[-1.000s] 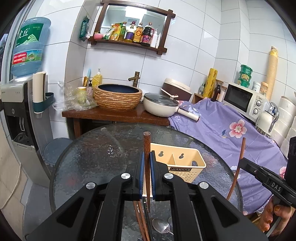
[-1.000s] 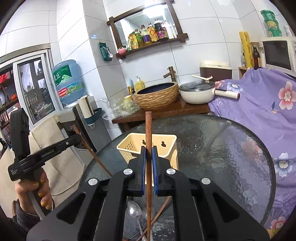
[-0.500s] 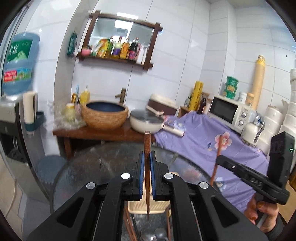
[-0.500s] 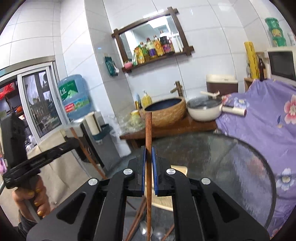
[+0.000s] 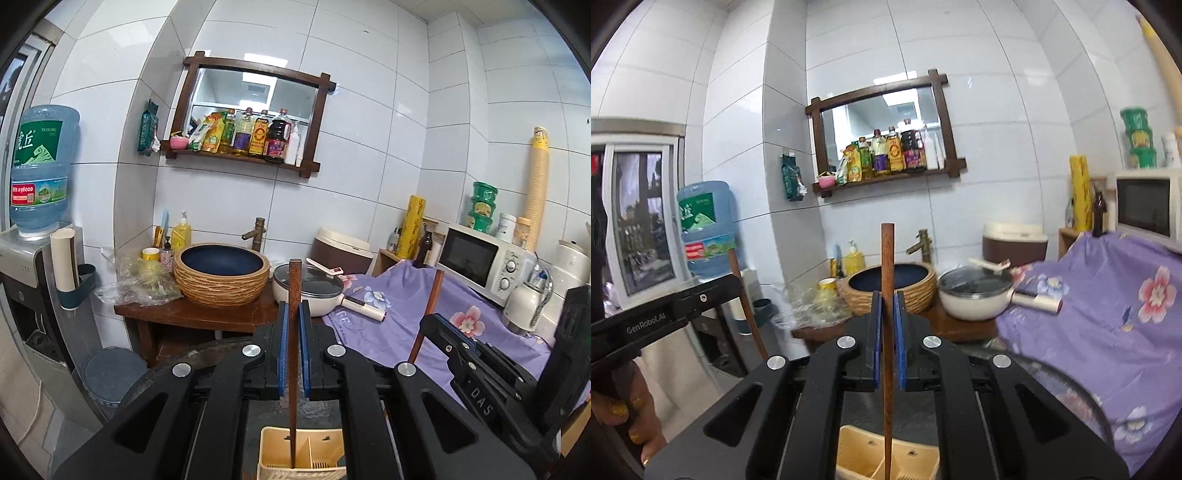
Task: Organize utensils
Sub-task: 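Lower the left tool's chopstick into the holder and open while the right tool does likewise, then move the left tool back to the chopsticks while the right tool returns too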
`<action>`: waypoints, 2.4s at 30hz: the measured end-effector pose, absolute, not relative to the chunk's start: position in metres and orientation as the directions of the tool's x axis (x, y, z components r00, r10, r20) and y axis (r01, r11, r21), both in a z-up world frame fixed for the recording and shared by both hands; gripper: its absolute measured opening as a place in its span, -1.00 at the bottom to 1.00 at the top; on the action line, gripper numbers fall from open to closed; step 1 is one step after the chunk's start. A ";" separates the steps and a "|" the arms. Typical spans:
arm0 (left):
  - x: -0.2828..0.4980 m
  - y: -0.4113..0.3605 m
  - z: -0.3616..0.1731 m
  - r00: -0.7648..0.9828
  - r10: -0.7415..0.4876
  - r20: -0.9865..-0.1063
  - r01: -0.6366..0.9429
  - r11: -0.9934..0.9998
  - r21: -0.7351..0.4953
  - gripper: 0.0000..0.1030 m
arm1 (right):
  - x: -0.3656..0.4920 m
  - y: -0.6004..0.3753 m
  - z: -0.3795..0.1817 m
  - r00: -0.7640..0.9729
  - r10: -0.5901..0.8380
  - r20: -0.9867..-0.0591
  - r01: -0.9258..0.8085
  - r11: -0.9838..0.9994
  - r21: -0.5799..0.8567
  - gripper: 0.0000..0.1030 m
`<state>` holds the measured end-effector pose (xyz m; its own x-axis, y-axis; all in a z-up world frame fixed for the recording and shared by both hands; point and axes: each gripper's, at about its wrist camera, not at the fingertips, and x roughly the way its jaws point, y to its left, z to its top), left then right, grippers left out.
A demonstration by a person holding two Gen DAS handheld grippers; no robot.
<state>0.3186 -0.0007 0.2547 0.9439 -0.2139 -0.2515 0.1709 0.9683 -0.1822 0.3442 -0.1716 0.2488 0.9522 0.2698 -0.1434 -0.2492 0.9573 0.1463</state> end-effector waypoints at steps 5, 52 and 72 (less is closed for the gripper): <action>0.341 -0.011 0.228 0.942 -0.191 -0.275 0.150 0.975 -0.165 -1.00 | 0.359 -0.164 0.217 0.964 0.224 -0.142 -0.212 0.973 0.095 -0.86; 0.268 0.026 0.021 0.770 -0.219 -0.599 0.212 0.974 -0.084 0.75 | 0.288 -0.197 0.013 0.755 0.262 -0.601 -0.179 0.964 0.196 -0.07; 0.308 0.029 -0.052 0.595 -0.206 -0.777 0.153 0.978 -0.141 -0.18 | 0.308 -0.179 -0.033 0.641 0.270 -0.719 -0.162 0.963 0.217 -0.18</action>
<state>0.3081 0.0286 -0.0515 0.5955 -0.2056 -0.7766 0.1535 0.9780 -0.1412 0.3081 -0.1795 -0.0331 0.6408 0.2702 -0.7186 -0.1621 0.9625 0.2174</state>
